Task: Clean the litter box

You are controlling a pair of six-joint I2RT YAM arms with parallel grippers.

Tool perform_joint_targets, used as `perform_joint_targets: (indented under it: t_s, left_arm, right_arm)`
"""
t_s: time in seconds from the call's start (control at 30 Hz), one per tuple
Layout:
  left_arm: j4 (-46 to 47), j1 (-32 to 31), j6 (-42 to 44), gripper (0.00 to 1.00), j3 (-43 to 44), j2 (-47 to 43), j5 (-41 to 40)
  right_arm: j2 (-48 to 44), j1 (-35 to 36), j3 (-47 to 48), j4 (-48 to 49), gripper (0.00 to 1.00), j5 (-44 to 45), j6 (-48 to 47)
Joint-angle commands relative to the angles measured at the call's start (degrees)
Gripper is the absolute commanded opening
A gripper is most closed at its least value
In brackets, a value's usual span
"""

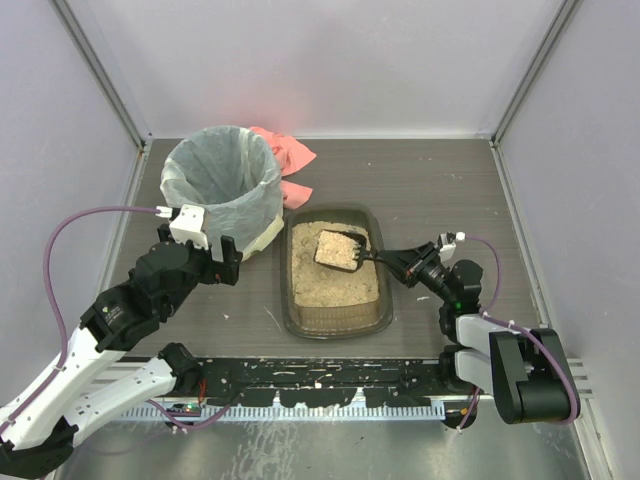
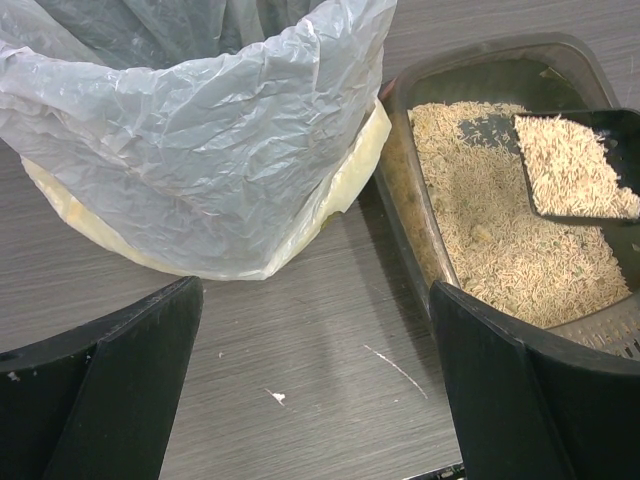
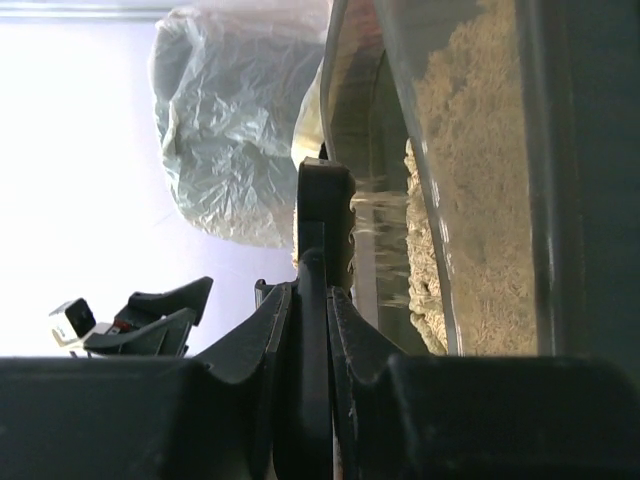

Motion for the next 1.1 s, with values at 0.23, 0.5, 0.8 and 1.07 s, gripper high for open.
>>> perform_joint_targets:
  t_s: [0.23,0.5,0.8,1.07]
  left_arm:
    - [1.80,0.32,0.04,0.97,0.57,-0.46,-1.59]
    - [2.05,0.27,0.04,0.98,0.54,-0.28,-1.31]
    - [1.78,0.32,0.14,0.98,0.68,-0.45,-1.57]
    - [1.48,0.25,0.23,0.98,0.88,-0.57,-1.88]
  right_arm:
    - [-2.39,1.86,3.79,0.53,0.01,-0.21,-2.59]
    - [-3.40,2.90,5.94,-2.80,0.00,-1.23,-5.36]
    - [-0.07,-0.85,3.05,0.88,0.01,-0.39,-1.31]
    - [2.17,-1.94,0.91,6.28,0.01,0.63,1.81]
